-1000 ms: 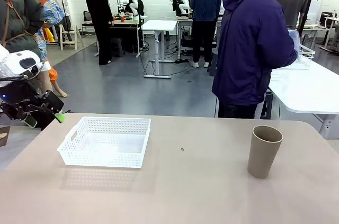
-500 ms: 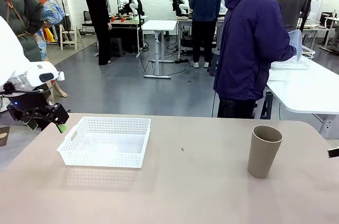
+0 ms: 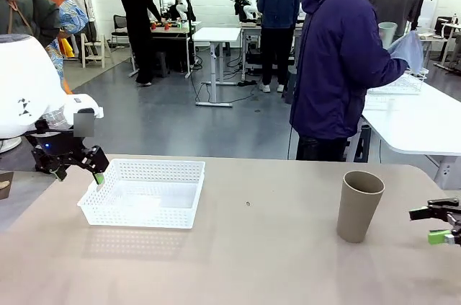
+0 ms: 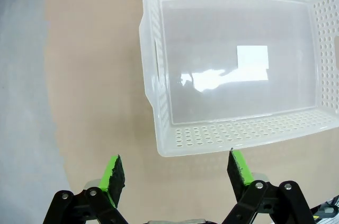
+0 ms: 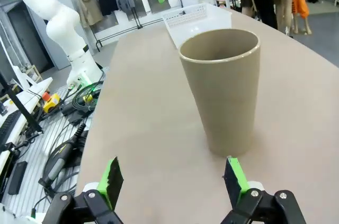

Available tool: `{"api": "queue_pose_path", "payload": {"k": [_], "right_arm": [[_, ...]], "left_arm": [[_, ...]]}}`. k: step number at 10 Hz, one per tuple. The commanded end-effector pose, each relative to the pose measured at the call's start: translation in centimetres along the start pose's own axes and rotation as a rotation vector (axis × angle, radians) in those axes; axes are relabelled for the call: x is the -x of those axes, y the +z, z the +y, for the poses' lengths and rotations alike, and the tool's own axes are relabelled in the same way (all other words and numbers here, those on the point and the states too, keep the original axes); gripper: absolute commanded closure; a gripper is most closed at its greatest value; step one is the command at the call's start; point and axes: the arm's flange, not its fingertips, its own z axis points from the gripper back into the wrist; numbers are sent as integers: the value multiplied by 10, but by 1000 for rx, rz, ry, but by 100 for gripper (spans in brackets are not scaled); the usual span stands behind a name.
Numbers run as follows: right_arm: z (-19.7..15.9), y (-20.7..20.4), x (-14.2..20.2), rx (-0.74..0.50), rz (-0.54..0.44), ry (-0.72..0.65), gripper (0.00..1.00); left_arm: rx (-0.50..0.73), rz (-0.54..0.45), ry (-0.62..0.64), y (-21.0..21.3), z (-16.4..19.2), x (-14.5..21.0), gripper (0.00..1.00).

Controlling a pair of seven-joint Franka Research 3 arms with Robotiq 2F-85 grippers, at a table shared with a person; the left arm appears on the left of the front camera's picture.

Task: Clean and organize the cups into the basket.
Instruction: Pick up the Organizing basket and move it to the center of the table, then pick up the Reusable plastic cup from the right side of the table and place it inside the Organizing basket.

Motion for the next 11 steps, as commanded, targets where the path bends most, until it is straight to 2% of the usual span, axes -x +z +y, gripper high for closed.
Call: {"api": "queue_pose_path", "payload": {"k": [1,3,4,9,10,11], "right_arm": [[-24,-9,3,8,5,14,0],[-27,-14,1,11,-43,3,0],[-19,-9,2,-9,3,-6,0],[-23,-10,3,-4,-6,-10,0],[-26,-24,5,75,52,83,0],[-27,-33,4,132,70,168,0]], "left_arm": [[-15,-10,20,-4,-3,-2,0],[-2,-30,55,1,-2,-1,0],[1,2,1,-3,-1,-1,0],[1,2,1,-3,-1,-1,0],[4,-1,9,-2,-2,-1,0],[35,-7,-28,-9,2,-5,0]]}}
